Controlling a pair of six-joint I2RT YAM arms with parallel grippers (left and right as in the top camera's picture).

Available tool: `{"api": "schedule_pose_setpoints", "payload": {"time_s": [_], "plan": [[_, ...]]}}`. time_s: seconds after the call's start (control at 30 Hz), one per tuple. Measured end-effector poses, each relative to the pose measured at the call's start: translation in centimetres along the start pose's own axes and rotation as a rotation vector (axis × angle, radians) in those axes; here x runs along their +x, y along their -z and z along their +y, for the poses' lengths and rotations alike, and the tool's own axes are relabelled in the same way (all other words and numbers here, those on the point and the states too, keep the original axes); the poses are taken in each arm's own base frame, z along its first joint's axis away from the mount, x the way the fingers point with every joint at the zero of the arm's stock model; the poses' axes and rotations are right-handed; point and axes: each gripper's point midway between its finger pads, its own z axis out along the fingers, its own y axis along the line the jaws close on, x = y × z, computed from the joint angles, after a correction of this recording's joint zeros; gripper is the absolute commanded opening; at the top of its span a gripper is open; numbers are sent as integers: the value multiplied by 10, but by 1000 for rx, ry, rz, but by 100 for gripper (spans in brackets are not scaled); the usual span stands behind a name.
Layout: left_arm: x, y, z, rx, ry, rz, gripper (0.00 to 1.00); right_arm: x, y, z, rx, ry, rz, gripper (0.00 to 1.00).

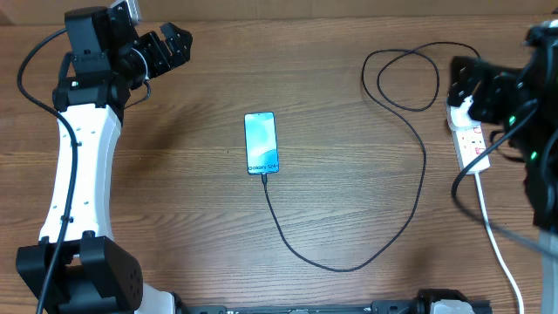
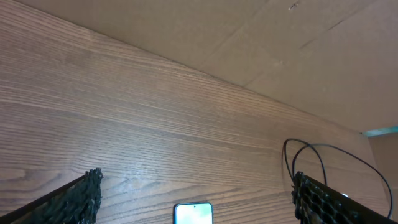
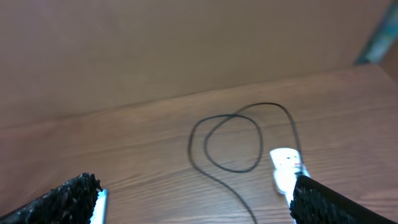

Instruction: Plug charger to phone and switch on socket

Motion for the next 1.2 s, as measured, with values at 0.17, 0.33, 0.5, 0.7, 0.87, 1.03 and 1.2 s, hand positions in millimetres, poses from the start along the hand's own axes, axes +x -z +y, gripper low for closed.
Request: {"api": "schedule_pose_setpoints", "payload": {"time_s": [0.17,0.33,0.5,0.7,0.87,1.03,1.2], "plan": [[0,0,0,0,0,0,100,18,7,7,-13,20,37,100],[0,0,0,-1,0,-1,100,63,-54,8,-58,17,80,100],[0,0,0,0,0,0,100,134,-86,13,-159,10,137,100],[0,0,0,0,0,0,100,209,-96,2,-159,2,247,100],[0,0,0,-1,0,-1,100,215,-114,17,-304,139,-39,100],[0,0,0,0,0,0,100,245,-109,25,-390,186,-101,100],[0,0,0,0,0,0,99,287,-107,20,-404,184,-37,100]]}}
